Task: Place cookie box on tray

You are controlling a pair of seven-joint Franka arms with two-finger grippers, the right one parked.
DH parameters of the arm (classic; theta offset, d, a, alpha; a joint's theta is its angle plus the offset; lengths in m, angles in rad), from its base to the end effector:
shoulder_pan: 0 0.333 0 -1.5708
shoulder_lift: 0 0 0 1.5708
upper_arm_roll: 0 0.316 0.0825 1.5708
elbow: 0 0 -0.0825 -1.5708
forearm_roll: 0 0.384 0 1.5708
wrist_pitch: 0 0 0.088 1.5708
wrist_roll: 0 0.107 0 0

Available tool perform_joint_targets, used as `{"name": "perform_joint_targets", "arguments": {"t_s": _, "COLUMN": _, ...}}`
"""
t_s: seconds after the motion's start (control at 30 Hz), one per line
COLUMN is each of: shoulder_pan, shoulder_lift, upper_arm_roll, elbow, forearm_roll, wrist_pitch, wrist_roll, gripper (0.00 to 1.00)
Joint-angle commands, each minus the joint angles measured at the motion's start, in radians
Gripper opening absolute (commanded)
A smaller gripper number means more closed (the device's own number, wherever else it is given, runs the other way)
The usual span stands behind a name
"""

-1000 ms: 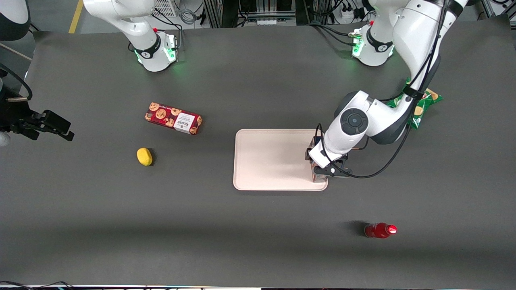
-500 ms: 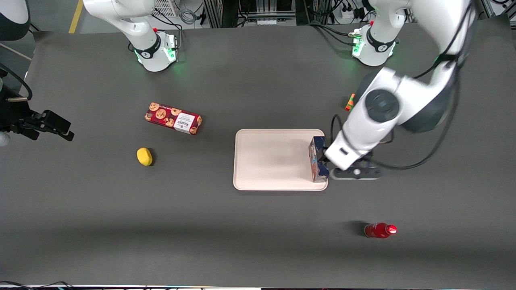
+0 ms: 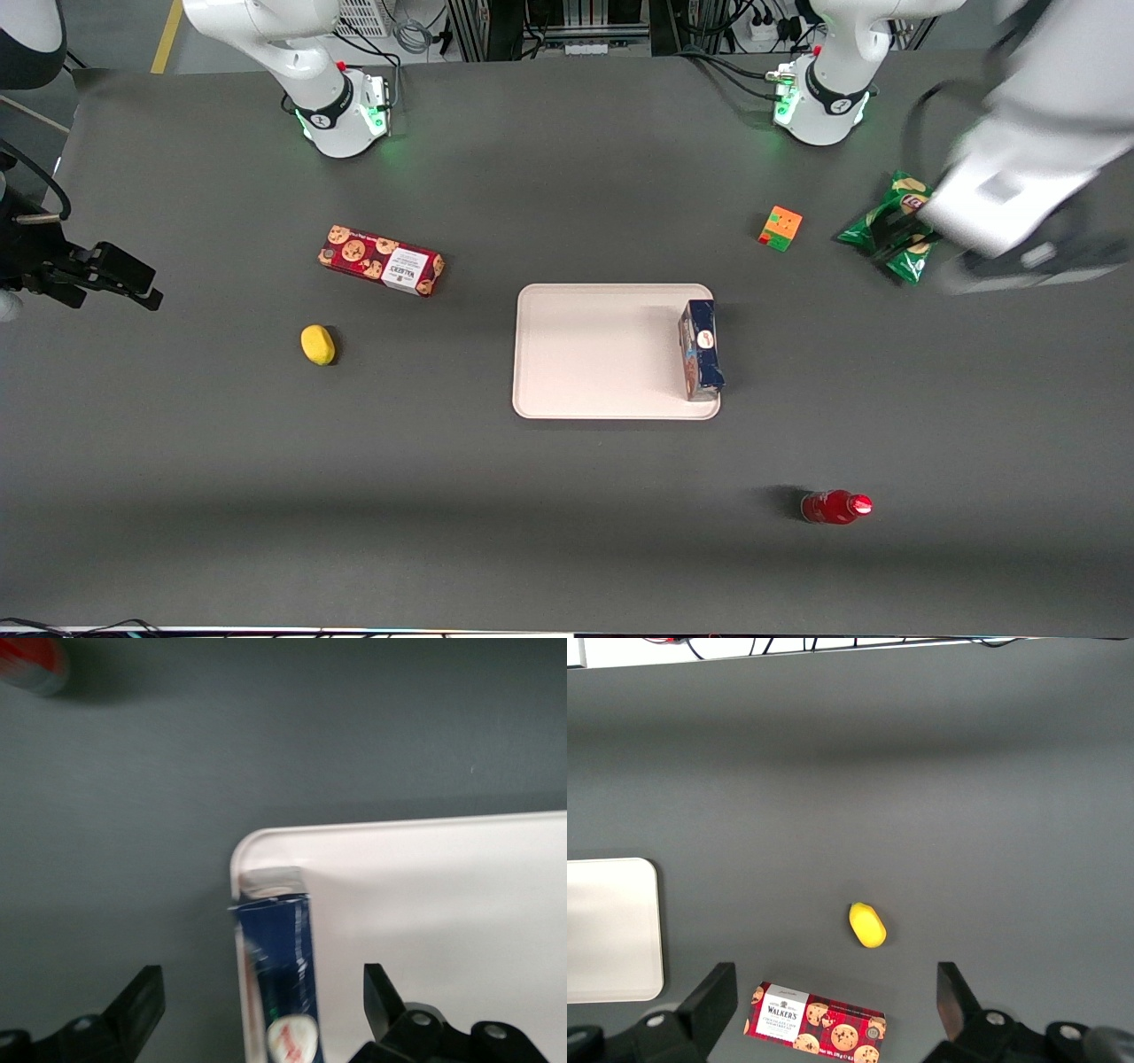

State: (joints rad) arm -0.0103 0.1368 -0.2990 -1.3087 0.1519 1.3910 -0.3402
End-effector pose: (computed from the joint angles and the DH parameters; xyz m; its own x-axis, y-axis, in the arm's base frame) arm 0.5580 -0.1438 0.6568 0.9984 0.0566 -0.0080 0.0552 -0.9913 -0.1197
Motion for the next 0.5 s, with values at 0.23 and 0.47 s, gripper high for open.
{"name": "perform_joint_targets", "arguments": {"t_s": 0.23, "shoulder_pan": -0.005, "shoulder_lift": -0.268, "upper_arm_roll": 0.285, "elbow": -0.233, "forearm_roll": -0.107, "wrist_pitch": -0.026, "wrist_roll": 0.355, "gripper": 1.0}}
{"name": "perform_joint_targets", "arguments": {"t_s": 0.47, "shoulder_pan": -0.005, "shoulder_lift": -0.352, "upper_arm_roll": 0.301, "elbow": -0.428, "forearm_roll": -0.113, "wrist_pitch": 0.124, "wrist_roll": 0.36, "gripper": 1.0}}
